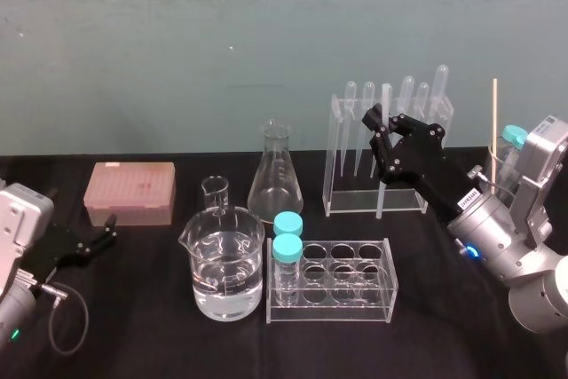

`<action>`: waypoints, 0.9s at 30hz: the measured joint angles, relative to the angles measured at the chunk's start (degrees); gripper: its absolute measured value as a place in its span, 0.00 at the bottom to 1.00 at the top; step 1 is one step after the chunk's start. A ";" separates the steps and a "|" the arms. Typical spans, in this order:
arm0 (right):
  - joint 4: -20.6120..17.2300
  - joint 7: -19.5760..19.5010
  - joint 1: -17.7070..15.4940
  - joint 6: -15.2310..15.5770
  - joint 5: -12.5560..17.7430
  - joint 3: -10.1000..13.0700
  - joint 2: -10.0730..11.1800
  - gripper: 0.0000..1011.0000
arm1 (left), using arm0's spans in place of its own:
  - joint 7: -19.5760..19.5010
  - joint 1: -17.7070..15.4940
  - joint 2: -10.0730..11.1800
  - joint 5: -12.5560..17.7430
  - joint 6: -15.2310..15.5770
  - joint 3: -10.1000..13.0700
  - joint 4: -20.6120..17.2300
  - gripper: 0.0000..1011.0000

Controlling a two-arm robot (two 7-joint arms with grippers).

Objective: Pick up the stirring rod with one hand, then place it down.

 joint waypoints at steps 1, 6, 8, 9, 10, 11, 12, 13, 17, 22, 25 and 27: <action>0.00 0.00 0.00 0.00 0.00 0.00 0.00 0.07 | 0.00 0.00 0.00 0.00 0.00 0.00 0.00 0.99; 0.00 0.00 0.00 0.00 0.00 0.00 0.00 0.07 | 0.00 0.00 0.00 0.00 0.00 0.00 0.00 0.99; 0.00 0.00 0.01 0.00 0.00 0.00 0.00 0.07 | 0.00 0.00 0.00 0.00 0.00 0.00 0.00 0.99; 0.00 0.00 0.00 0.00 0.00 0.00 0.00 0.07 | 0.00 0.00 0.00 0.00 0.00 0.00 0.00 0.99; 0.00 0.00 0.00 0.00 0.00 0.00 0.00 0.07 | 0.00 0.00 0.00 0.00 0.00 0.00 0.00 0.99; 0.00 0.00 0.00 0.00 0.00 0.00 0.00 0.07 | 0.00 0.00 0.00 0.00 0.00 0.00 0.00 0.99; 0.00 0.00 0.00 0.00 0.00 0.00 0.00 0.07 | 0.00 0.00 0.00 0.00 0.00 0.00 0.00 0.99; 0.00 0.00 0.00 0.00 0.00 0.00 0.00 0.07 | 0.00 0.00 0.00 0.00 0.00 0.00 0.00 0.99; 0.00 0.00 0.00 0.00 0.00 0.00 0.00 0.07 | 0.00 0.00 0.00 0.00 0.00 0.00 0.00 0.99; -0.01 0.10 0.00 0.01 -0.03 0.09 -0.04 0.07 | 0.00 0.00 0.00 0.00 0.00 0.00 0.00 0.99; -0.17 0.87 -0.11 0.03 -0.06 0.31 -0.14 0.07 | 0.00 0.00 0.00 0.00 0.00 0.00 0.00 0.99; -0.38 1.67 -0.21 0.03 0.05 0.46 -0.24 0.07 | 0.00 0.00 0.00 0.00 0.00 0.00 0.00 0.99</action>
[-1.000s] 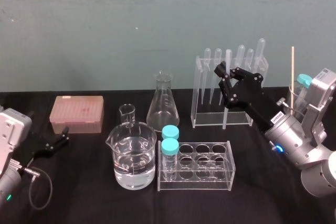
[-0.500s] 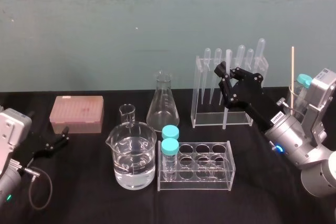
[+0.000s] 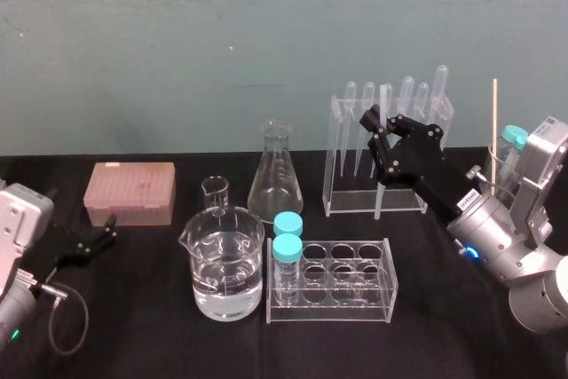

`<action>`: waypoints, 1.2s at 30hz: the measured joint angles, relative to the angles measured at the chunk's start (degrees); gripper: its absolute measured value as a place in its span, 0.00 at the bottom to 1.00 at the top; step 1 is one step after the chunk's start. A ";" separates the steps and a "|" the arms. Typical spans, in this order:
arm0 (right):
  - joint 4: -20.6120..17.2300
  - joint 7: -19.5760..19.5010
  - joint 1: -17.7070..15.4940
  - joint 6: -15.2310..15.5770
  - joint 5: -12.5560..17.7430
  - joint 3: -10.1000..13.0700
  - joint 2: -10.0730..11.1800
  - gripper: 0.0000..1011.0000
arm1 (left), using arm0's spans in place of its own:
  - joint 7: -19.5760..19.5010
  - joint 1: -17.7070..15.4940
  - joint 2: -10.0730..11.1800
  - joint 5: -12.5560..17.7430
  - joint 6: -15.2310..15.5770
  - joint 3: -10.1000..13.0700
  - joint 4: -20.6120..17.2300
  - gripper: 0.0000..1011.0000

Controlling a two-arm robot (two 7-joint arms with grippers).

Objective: Pick up the stirring rod with one hand, then place it down.

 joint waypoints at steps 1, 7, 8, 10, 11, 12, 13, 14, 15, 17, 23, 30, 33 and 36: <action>0.00 0.00 0.00 0.00 0.00 0.00 0.00 0.07 | 0.00 0.00 0.00 0.00 0.00 0.00 0.00 0.99; -1.05 1.86 -0.58 0.69 0.73 0.12 0.14 0.07 | 0.00 0.00 0.00 0.00 0.00 0.00 0.00 0.99; -1.14 1.93 -0.66 0.84 0.76 0.12 0.20 0.07 | 0.00 0.00 0.00 0.00 0.00 0.00 0.00 0.99; -1.45 2.16 -0.90 1.34 0.95 0.12 0.36 0.07 | 0.00 0.00 0.00 0.00 0.00 0.00 0.00 0.99; -1.55 2.23 -0.99 1.52 1.02 0.11 0.43 0.07 | 0.00 0.00 0.00 0.00 0.00 0.00 0.00 0.99; -1.67 2.27 -1.08 1.71 1.05 0.08 0.51 0.07 | 0.00 0.00 0.00 0.00 0.00 0.00 0.00 0.99; -1.79 2.29 -1.18 1.89 1.06 0.06 0.59 0.07 | 0.00 0.00 0.00 0.00 0.00 0.00 0.00 0.99; -1.87 2.31 -1.25 2.03 1.06 0.03 0.64 0.07 | 0.00 0.00 0.00 0.00 0.00 0.00 0.00 0.99; -2.01 2.31 -1.41 2.31 1.05 -0.04 0.76 0.07 | 0.00 0.00 0.00 0.00 0.00 0.00 0.00 0.99; -2.12 2.31 -1.55 2.65 1.02 -0.19 0.89 0.07 | 0.00 0.00 0.00 0.00 0.00 0.00 0.00 0.99; -2.25 2.61 -1.78 3.53 1.02 -0.70 1.18 0.07 | 0.00 0.00 0.00 0.00 0.00 0.00 0.00 0.99; -2.03 3.04 -1.74 4.60 0.88 -1.60 1.59 0.07 | 0.00 0.00 0.00 0.00 0.00 0.00 0.00 0.99; -1.87 3.10 -1.66 4.92 0.72 -1.93 1.70 0.07 | 0.00 0.00 0.00 0.00 0.00 0.00 0.00 0.99; -1.63 3.11 -1.58 5.35 0.63 -2.27 1.82 0.07 | 0.00 0.00 0.00 0.00 0.00 0.00 0.00 0.99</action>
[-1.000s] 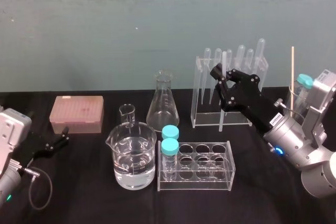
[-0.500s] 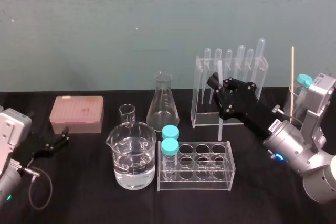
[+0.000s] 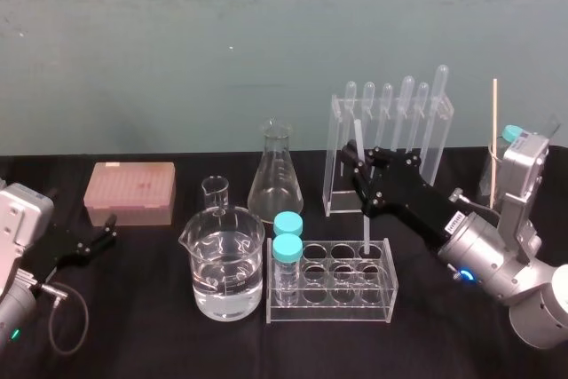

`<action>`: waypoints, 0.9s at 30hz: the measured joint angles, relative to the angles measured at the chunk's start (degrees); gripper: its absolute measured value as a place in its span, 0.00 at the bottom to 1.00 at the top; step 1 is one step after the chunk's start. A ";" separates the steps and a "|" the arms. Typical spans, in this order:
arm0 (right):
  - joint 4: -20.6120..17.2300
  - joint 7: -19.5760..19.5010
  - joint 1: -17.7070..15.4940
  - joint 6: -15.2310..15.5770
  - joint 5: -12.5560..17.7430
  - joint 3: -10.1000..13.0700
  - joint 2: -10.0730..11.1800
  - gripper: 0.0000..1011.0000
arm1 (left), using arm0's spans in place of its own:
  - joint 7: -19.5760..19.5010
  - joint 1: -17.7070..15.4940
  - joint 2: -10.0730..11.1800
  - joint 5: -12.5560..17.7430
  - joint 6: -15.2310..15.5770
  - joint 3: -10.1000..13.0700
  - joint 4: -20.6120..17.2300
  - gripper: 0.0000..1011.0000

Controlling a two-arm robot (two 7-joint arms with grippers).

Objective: Pick up the stirring rod with one hand, then place it down.

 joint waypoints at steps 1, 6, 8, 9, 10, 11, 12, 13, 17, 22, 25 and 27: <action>0.21 0.00 0.07 0.16 -0.09 -0.16 0.05 0.07 | 0.00 0.00 0.00 0.00 0.00 0.00 0.00 0.99; 1.51 0.06 0.58 0.47 -0.62 -0.81 0.16 0.07 | 0.00 0.00 0.00 0.00 0.00 0.00 0.00 0.99; 1.91 0.08 0.75 0.48 -0.88 -1.00 0.16 0.07 | 0.00 0.00 0.00 0.00 0.00 0.00 0.00 0.99; 2.05 0.09 0.82 0.48 -0.97 -1.08 0.16 0.07 | 0.00 0.00 0.00 0.00 0.00 0.00 0.00 0.99; 2.45 0.10 1.00 0.47 -1.25 -1.27 0.16 0.07 | 0.00 0.00 0.00 0.00 0.00 0.00 0.00 0.99; 2.66 0.12 1.08 0.47 -1.34 -1.36 0.16 0.07 | 0.00 0.00 0.00 0.00 0.00 0.00 0.00 0.99; 2.93 0.15 1.17 0.45 -1.45 -1.46 0.16 0.07 | 0.00 0.00 0.00 0.00 0.00 0.00 0.00 0.99; 3.52 0.24 1.40 0.40 -1.71 -1.69 0.13 0.07 | 0.00 0.00 0.00 0.00 0.00 0.00 0.00 0.99; 4.92 0.55 1.97 0.27 -2.21 -2.23 -0.01 0.07 | 0.00 0.00 0.00 0.00 0.00 0.00 0.00 0.99; 6.78 0.90 2.66 0.64 -2.54 -2.80 -0.21 0.07 | 0.00 0.00 0.00 0.00 0.00 0.00 0.00 0.99; 7.72 0.97 3.10 1.50 -2.83 -3.19 -0.24 0.07 | 0.00 0.00 0.00 0.00 0.00 0.00 0.00 0.99; 7.93 0.83 3.21 1.98 -3.09 -3.33 -0.23 0.07 | 0.00 0.00 0.00 0.00 0.00 0.00 0.00 0.99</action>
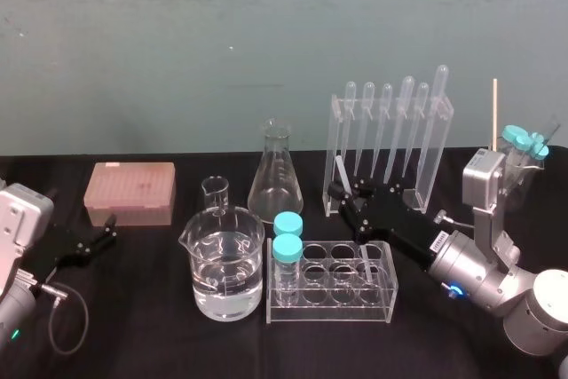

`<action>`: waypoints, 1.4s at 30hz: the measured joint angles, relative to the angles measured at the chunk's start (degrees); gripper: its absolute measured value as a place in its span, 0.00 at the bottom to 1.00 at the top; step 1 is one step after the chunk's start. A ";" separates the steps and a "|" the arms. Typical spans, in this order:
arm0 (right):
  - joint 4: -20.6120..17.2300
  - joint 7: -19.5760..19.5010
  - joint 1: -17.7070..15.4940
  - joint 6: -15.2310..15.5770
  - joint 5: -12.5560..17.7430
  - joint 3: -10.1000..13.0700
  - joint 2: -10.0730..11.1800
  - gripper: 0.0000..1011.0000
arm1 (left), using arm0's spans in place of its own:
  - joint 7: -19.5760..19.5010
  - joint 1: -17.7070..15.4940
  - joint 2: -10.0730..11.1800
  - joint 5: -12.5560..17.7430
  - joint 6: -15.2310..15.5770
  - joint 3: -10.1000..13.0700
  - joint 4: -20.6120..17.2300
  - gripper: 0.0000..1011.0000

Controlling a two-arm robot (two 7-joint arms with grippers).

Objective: Pick up the stirring rod with one hand, then place it down.

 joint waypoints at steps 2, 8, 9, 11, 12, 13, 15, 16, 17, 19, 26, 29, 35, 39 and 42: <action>0.10 -0.15 0.05 0.30 -0.10 -0.06 0.00 0.07 | 0.00 0.00 0.00 0.00 0.00 0.00 0.00 0.99; 0.05 -0.15 0.03 0.19 -0.06 0.00 -0.01 0.07 | 0.00 0.00 0.00 0.00 0.00 0.00 0.00 0.99; 0.03 -0.15 0.03 0.13 -0.05 0.01 -0.01 0.07 | 0.00 0.00 0.00 0.00 0.00 0.00 0.00 0.99; 0.01 -0.15 0.02 0.08 -0.04 0.03 -0.01 0.07 | 0.00 0.00 0.00 0.00 0.00 0.00 0.00 0.99; -0.01 -0.15 0.01 0.04 -0.02 0.04 -0.01 0.07 | 0.00 0.00 0.00 0.00 0.00 0.00 0.00 0.99; -0.02 -0.15 0.01 0.02 -0.01 0.05 -0.01 0.06 | 0.00 0.00 0.00 0.00 0.00 0.00 0.00 0.99; -0.04 -0.14 0.00 -0.04 0.01 0.06 -0.01 0.07 | 0.00 0.00 0.00 0.00 0.00 0.00 0.00 0.99; -0.04 -0.14 0.00 -0.05 0.02 0.06 -0.01 0.07 | 0.00 0.00 0.00 0.00 0.00 0.00 0.00 0.99; -0.05 -0.14 -0.01 -0.07 0.03 0.07 -0.01 0.07 | 0.00 0.00 0.00 0.00 0.00 0.00 0.00 0.99; -0.06 -0.13 -0.02 -0.09 0.05 0.08 -0.02 0.10 | 0.00 0.00 0.00 0.00 0.00 0.00 0.00 0.99; -0.10 -0.13 -0.05 -0.16 0.12 0.12 -0.02 0.30 | 0.00 0.00 0.00 0.00 0.00 0.00 0.00 0.99; -0.11 -0.13 -0.06 -0.18 0.15 0.14 -0.02 0.39 | 0.00 0.00 0.00 0.00 0.00 0.00 0.00 0.99; -0.13 -0.13 -0.07 -0.23 0.18 0.15 -0.02 0.59 | 0.00 0.00 0.00 0.00 0.00 0.00 0.00 0.99; -0.13 -0.12 -0.07 -0.26 0.18 0.15 -0.02 0.70 | 0.00 0.00 0.00 0.00 0.00 0.00 0.00 0.99; -0.13 -0.13 -0.07 -0.26 0.18 0.14 -0.02 0.81 | 0.00 0.00 0.00 0.00 0.00 0.00 0.00 0.99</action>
